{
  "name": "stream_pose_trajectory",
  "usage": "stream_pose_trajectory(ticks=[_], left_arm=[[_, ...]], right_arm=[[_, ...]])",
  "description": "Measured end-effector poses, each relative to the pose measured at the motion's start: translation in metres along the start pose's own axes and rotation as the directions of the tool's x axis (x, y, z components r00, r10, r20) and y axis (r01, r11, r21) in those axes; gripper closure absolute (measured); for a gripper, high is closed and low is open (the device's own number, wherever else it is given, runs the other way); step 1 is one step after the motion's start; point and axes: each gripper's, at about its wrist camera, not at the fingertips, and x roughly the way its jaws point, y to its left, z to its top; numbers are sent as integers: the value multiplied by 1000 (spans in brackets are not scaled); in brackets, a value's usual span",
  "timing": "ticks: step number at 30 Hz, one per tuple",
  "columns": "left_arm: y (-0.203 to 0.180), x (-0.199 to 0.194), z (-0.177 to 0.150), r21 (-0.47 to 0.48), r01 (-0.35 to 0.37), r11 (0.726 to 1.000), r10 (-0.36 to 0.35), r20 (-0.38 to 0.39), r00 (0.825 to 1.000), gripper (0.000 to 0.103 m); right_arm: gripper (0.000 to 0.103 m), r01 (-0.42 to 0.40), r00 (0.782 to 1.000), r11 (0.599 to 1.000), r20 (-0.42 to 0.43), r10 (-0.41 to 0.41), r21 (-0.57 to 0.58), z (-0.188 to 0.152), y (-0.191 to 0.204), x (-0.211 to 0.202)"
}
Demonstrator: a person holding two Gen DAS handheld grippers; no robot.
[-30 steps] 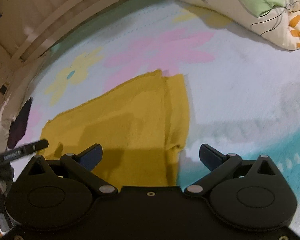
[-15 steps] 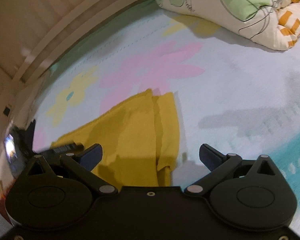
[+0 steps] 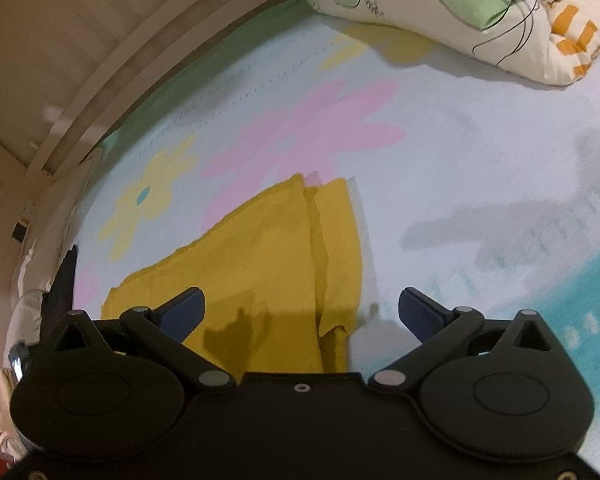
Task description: Fold small clothes
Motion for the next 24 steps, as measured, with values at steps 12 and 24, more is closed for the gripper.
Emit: stream_pose_trajectory(ticks=[12,24], left_arm=[[25,-13,-8,20,115,993,-113,-62,992,2],[54,-27,8,-16,157,988,-157,-12,988,2]], right_arm=[[0,-117,988,989,-89,125,93,-13,-25,43],[0,-220,975,971,-22,223,93,-20,-24,64]])
